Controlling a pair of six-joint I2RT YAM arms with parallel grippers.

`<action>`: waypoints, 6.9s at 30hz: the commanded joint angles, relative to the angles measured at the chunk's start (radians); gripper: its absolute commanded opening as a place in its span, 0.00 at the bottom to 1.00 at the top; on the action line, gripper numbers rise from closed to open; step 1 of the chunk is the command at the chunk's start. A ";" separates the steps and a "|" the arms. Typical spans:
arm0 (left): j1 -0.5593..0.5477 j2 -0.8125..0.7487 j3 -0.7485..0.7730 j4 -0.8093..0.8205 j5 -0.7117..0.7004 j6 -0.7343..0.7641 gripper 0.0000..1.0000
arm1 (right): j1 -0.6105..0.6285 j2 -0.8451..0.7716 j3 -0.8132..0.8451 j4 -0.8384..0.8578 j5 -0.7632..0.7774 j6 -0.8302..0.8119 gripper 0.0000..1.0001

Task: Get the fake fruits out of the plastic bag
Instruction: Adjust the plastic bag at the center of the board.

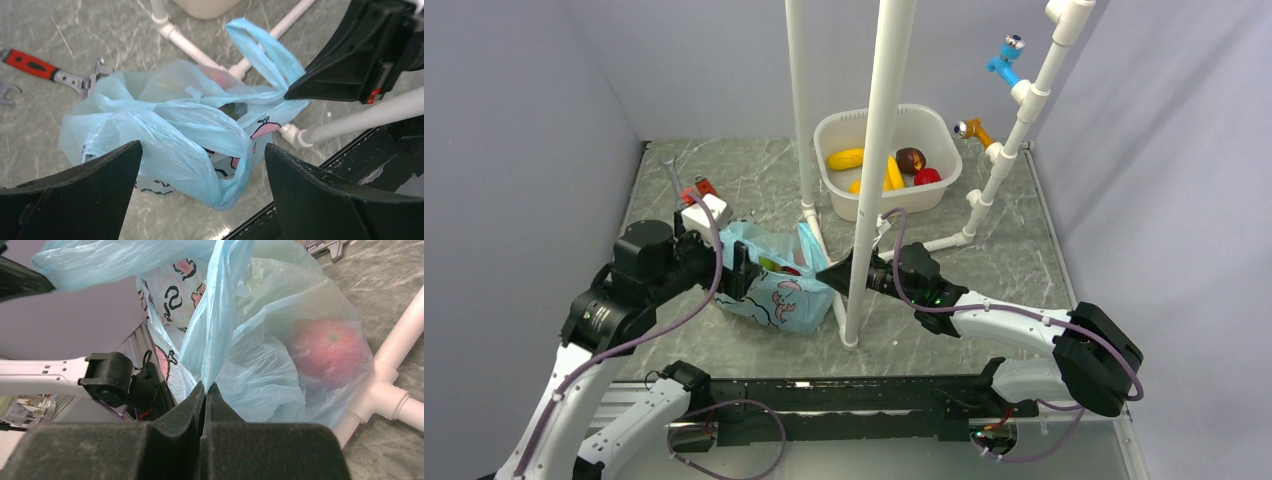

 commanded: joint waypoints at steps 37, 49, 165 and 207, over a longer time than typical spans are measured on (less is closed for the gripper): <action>0.125 0.029 0.061 0.262 -0.814 -0.123 0.00 | -0.162 0.351 0.773 -0.388 -0.014 -0.109 0.00; 0.125 -0.349 -0.200 -0.009 -0.501 -0.499 0.00 | -0.124 0.229 0.406 -0.279 -0.072 -0.007 0.01; 0.027 0.183 -0.212 0.397 -0.225 0.074 0.00 | 0.045 0.267 0.229 -0.309 0.235 0.293 0.12; 0.154 0.126 -0.163 0.010 -0.160 -0.138 0.91 | 0.082 0.291 0.178 -0.191 0.074 0.257 0.76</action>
